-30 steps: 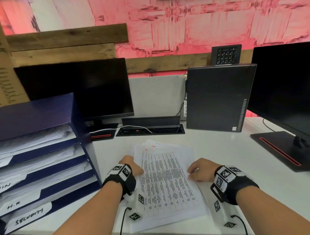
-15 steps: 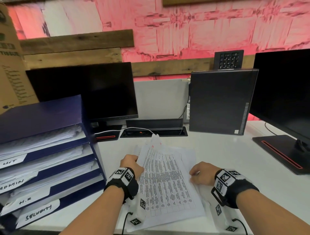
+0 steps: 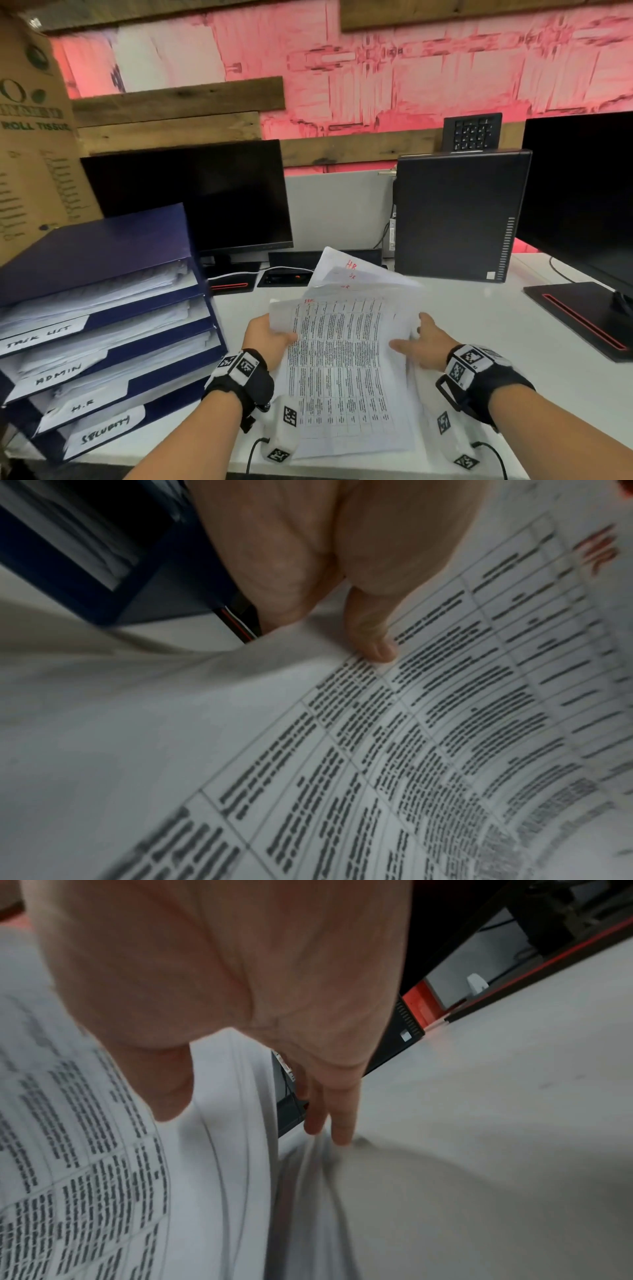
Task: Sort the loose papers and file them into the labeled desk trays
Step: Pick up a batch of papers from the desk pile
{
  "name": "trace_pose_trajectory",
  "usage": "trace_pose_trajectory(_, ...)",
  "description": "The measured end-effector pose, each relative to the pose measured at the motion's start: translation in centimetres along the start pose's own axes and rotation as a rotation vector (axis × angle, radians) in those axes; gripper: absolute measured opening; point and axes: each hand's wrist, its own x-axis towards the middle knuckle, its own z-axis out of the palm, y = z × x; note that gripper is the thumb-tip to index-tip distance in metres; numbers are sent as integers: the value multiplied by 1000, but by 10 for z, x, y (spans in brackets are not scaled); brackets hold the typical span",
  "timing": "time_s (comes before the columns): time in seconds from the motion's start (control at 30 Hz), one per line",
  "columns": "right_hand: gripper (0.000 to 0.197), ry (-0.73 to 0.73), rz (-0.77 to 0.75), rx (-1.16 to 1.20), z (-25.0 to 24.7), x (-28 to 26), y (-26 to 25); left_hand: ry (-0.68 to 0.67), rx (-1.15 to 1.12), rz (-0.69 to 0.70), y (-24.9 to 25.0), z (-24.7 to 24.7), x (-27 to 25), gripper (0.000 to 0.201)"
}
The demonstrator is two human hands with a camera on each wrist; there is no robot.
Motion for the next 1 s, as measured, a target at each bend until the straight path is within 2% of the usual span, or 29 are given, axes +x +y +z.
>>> trace_pose_trajectory(0.07, 76, 38, -50, 155, 2, -3, -5, 23, -110, 26, 6, -8, -9, 24)
trace_pose_trajectory(0.17, 26, 66, -159, 334, 5, -13, -17, 53, -178, 56, 13, -16, -19, 22)
trace_pose_trajectory(0.2, 21, 89, -177, 375, 5, -17, -22, 68, -178, 63, 12, -19, -19, 25)
trace_pose_trajectory(0.3, 24, 143, -240, 433, 4, -31, -38, 136, -226, 85, 16, -24, -21, 39)
trace_pose_trajectory(0.37, 25, 190, -282, 457, 2, -40, -47, 154, -245, 112, 20, -25, -22, 42)
trace_pose_trajectory(0.53, 35, 319, -419, 457, -3, -62, -67, 196, -125, 195, 39, -28, -32, 30)
trace_pose_trajectory(0.7, 27, 413, -569, 404, -11, -78, -91, 295, -154, 306, 63, -33, -41, 24)
trace_pose_trajectory(0.8, 26, 455, -637, 381, -11, -83, -100, 343, -204, 346, 73, -35, -44, 40)
trace_pose_trajectory(0.9, 33, 408, -617, 381, 1, -88, -97, 256, -280, 331, 71, -32, -48, 39)
trace_pose_trajectory(1.0, 50, 216, -546, 383, 18, -94, -88, 207, -206, 271, 60, -25, -55, 36)
